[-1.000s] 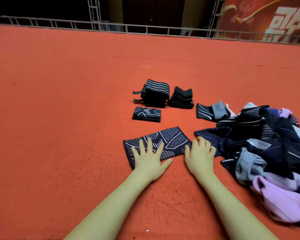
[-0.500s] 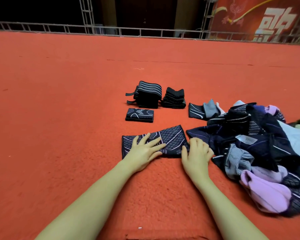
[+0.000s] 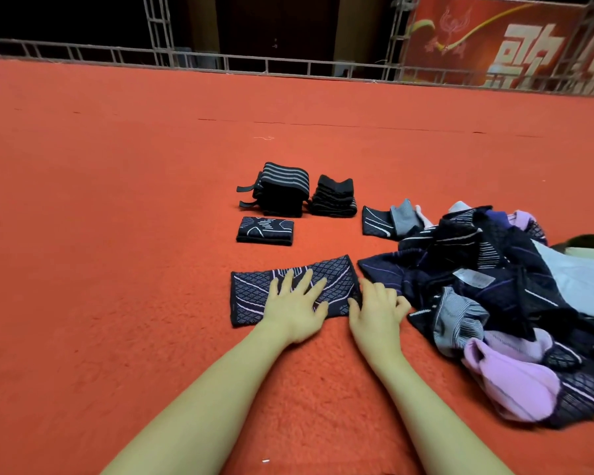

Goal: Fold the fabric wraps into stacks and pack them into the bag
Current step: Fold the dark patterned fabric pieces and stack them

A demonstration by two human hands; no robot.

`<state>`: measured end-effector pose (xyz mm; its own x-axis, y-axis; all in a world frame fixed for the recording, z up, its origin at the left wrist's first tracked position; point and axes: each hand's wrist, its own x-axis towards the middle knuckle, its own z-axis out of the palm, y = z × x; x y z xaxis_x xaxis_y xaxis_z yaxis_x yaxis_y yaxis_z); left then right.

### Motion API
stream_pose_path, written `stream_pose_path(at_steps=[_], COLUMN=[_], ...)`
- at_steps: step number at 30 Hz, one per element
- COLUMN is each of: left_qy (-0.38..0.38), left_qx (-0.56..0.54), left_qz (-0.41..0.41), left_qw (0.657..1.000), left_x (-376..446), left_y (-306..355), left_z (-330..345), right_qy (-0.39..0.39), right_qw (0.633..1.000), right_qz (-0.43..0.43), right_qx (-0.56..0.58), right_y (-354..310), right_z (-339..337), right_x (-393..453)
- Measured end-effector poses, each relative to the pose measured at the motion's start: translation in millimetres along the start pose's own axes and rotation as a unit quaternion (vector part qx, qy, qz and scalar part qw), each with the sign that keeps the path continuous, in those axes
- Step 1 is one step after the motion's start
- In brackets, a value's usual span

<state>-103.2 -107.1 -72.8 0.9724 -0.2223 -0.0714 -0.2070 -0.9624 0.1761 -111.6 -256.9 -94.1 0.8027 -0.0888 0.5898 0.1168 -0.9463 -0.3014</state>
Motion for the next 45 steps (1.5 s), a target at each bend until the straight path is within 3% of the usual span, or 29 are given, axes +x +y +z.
stream_pose_path(at_steps=[5,10,14,18,25,29,33,35,40,45], left_qy=[-0.011,-0.022,-0.008,0.031,0.125,0.174,0.180,0.193,0.206,0.295], left_qx=[0.036,0.021,0.040,0.071,0.037,0.030,0.077,0.085,-0.023,-0.040], left_qz=[0.009,0.036,0.027,-0.013,-0.142,-0.201,-0.211,-0.201,-0.198,-0.165], left_qw=[0.999,0.999,0.999,0.997,0.981,0.963,0.958,0.957,0.958,0.940], left_x=[6,5,-3,-19,-40,-43,-40,-40,-34,-30], left_y=[-8,-15,-43,-72,-90,-83,-79,-79,-76,-74], left_z=[0,-5,-15,-17,-5,-3,3,4,7,10], right_qy=[0.046,0.081,0.071,0.005,-0.232,-0.174,-0.271,-0.293,-0.315,-0.314], right_qw=[0.999,0.982,0.969,0.952,0.932,0.961,0.951,0.940,0.924,0.922], right_qz=[-0.027,-0.161,-0.208,-0.265,-0.259,-0.197,-0.146,-0.167,-0.205,-0.221], right_qx=[0.000,0.064,0.112,0.151,0.104,0.083,-0.020,-0.047,-0.068,-0.058], right_y=[1,-6,-25,-49,-67,-67,-66,-66,-63,-56], right_z=[3,2,3,9,12,16,19,19,17,10], right_x=[-1,0,5,10,7,10,12,12,12,7])
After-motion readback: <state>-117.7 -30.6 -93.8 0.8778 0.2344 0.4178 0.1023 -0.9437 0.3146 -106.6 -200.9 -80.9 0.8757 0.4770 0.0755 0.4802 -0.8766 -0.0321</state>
